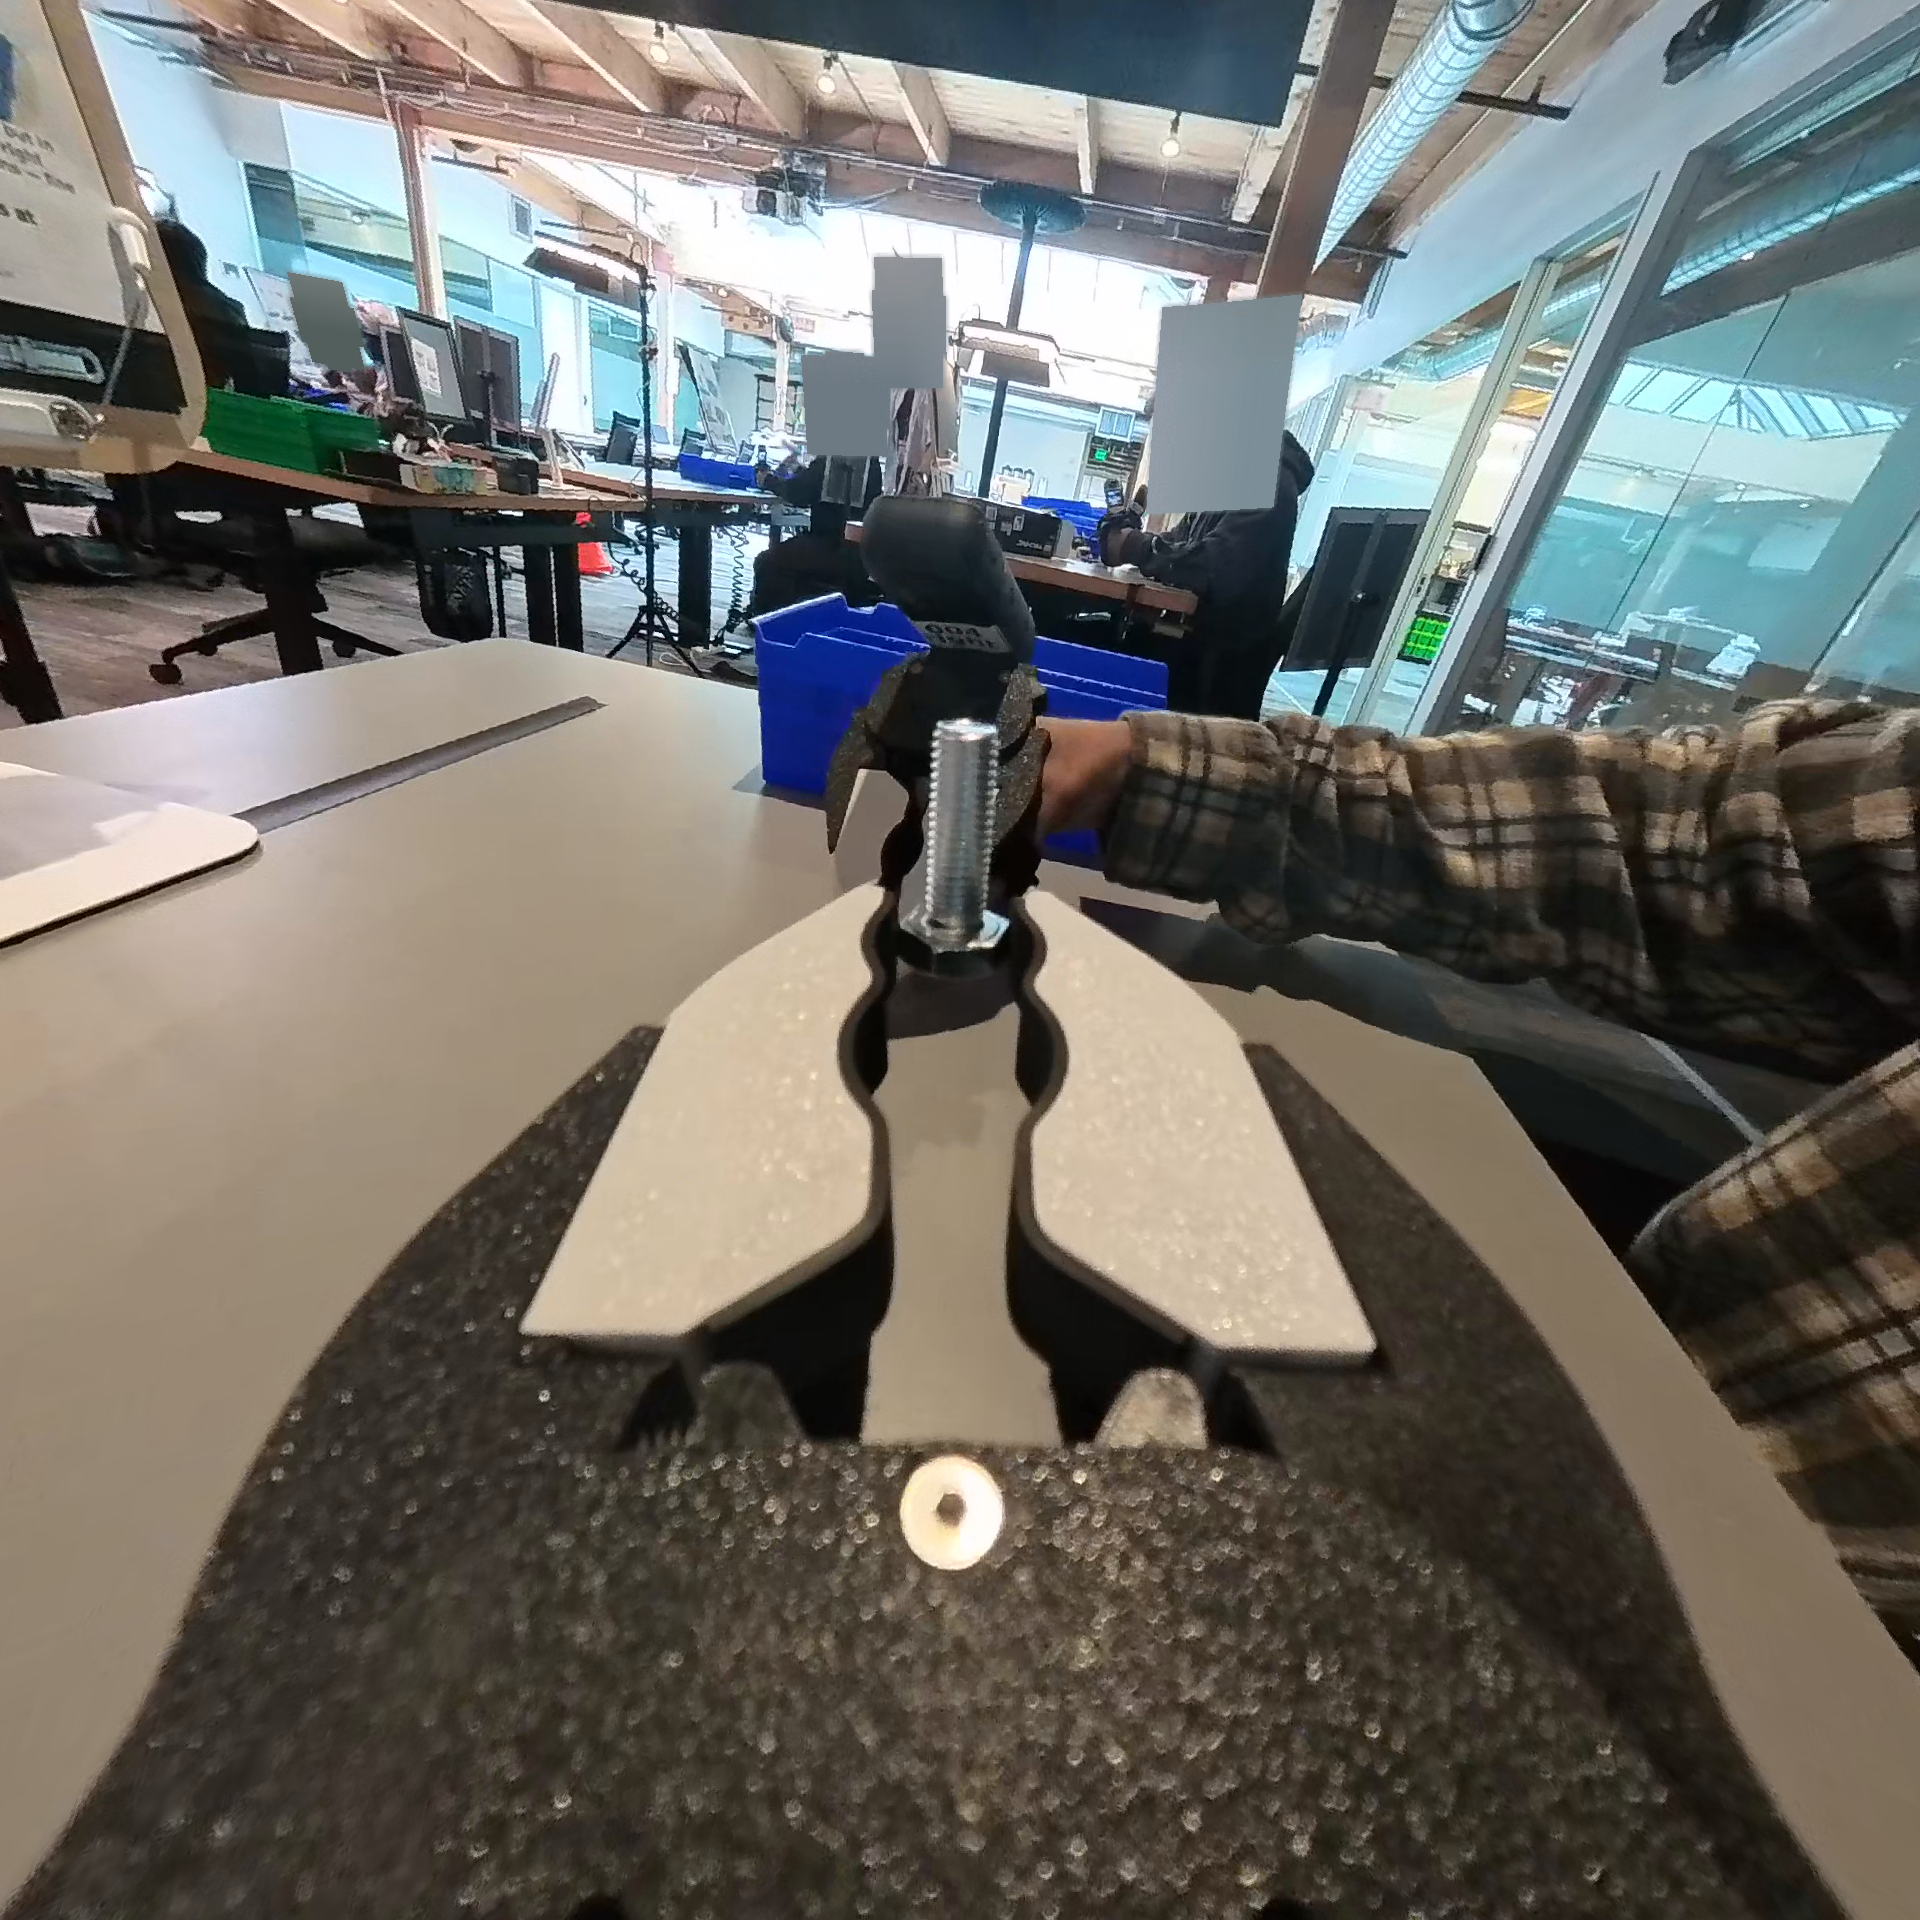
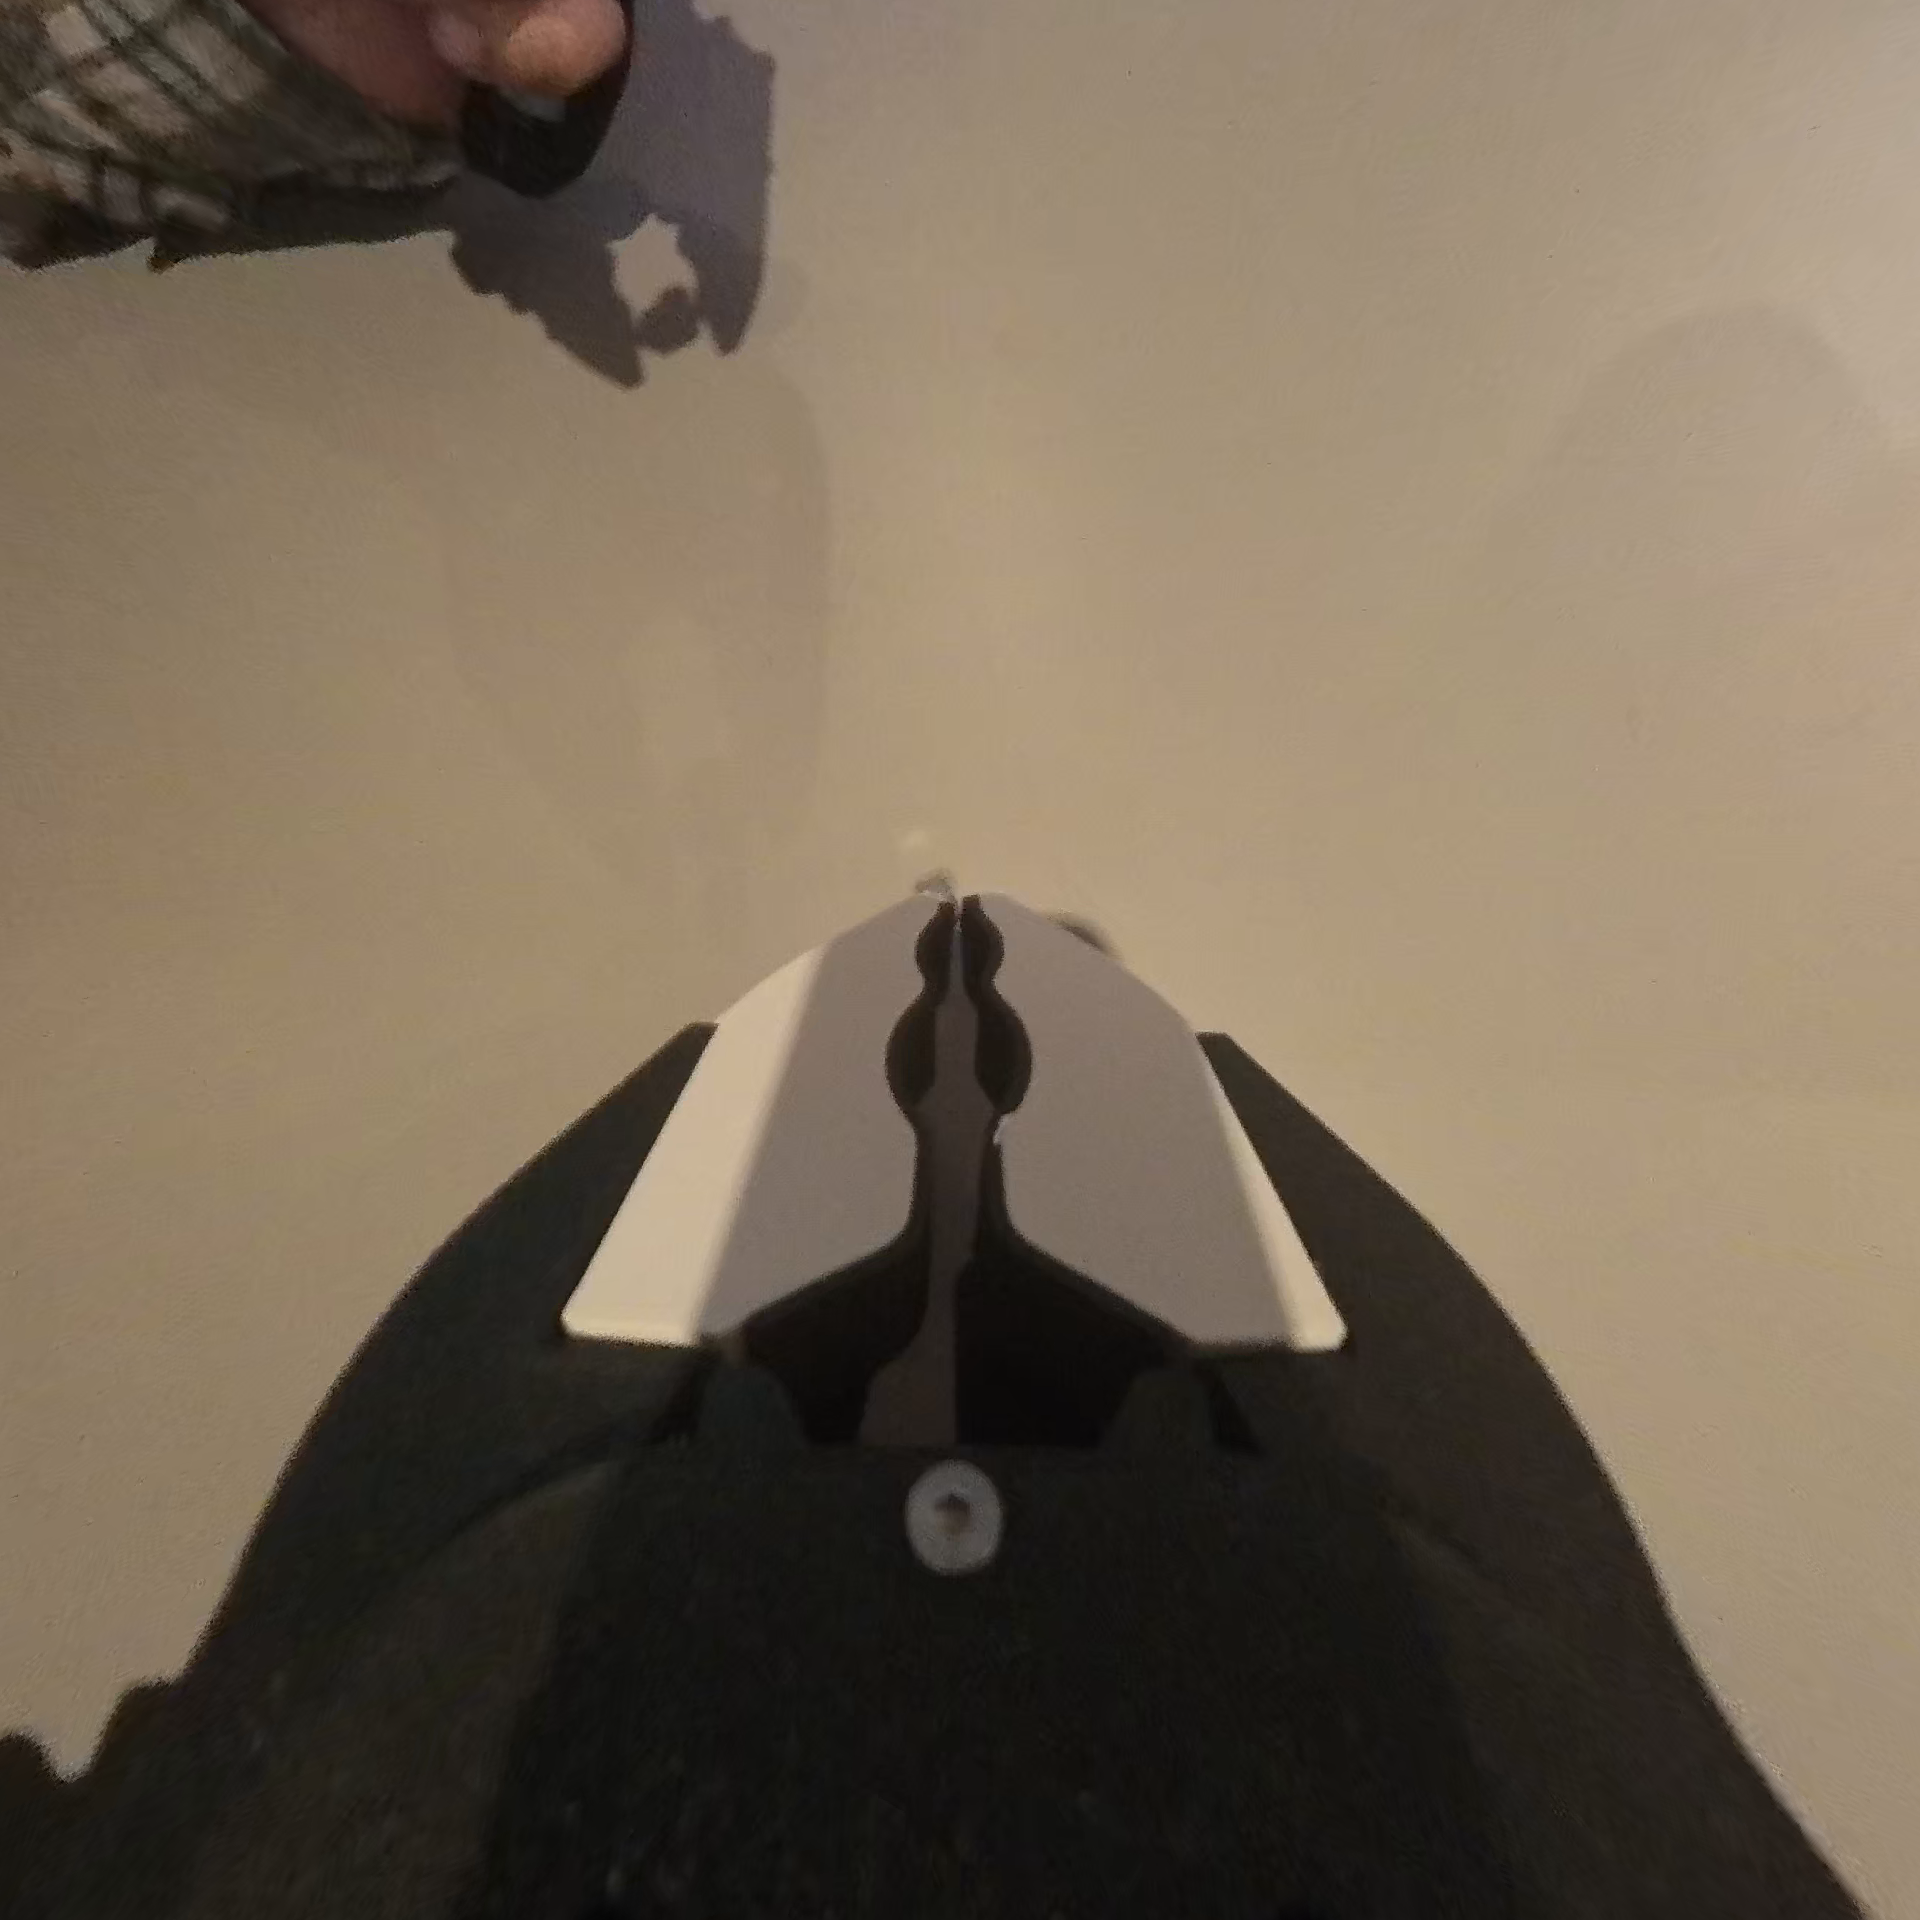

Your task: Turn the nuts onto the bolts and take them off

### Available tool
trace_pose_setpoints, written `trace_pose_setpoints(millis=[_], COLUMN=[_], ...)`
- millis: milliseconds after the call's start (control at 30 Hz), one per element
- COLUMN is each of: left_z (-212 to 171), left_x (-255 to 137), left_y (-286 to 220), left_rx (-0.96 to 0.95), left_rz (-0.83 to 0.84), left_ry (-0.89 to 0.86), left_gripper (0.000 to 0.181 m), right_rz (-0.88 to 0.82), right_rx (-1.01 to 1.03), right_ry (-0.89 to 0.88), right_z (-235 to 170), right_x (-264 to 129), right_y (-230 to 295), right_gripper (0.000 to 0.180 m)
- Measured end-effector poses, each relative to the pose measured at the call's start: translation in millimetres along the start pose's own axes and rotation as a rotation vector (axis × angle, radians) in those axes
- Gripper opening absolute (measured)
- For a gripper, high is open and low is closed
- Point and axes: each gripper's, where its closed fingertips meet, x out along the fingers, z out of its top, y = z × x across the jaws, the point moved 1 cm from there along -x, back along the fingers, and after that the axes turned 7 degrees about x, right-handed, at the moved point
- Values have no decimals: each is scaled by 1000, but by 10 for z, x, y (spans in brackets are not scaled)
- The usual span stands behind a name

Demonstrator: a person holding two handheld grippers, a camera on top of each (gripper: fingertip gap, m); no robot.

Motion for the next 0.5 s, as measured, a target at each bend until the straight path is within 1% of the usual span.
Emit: trace_pose_setpoints(millis=[167, 267, 333, 433, 500], left_z=[7, 15, 24, 39, 34], left_x=[-5, -16, -31, -51, -49], left_y=[4, 17, 41, 74, 86], left_rx=[-4, -2, -8, -16, -18], left_rz=[2, 9, 22, 40, 51], left_ry=[-2, -3, -7, -14, -10], left_gripper=[19, 19, 19, 19, 19], right_rz=[-20, -75, -166, -331, -399], right_rx=[7, 6, 67, 230, 340], right_ry=[23, 26, 14, -42, -80], right_z=[58, 134, 168, 117, 31], right_x=[52, 12, -67, -164, -127], right_y=[-19, -38, -77, -55, 33], right_gripper=[5, 8, 17, 22, 34])
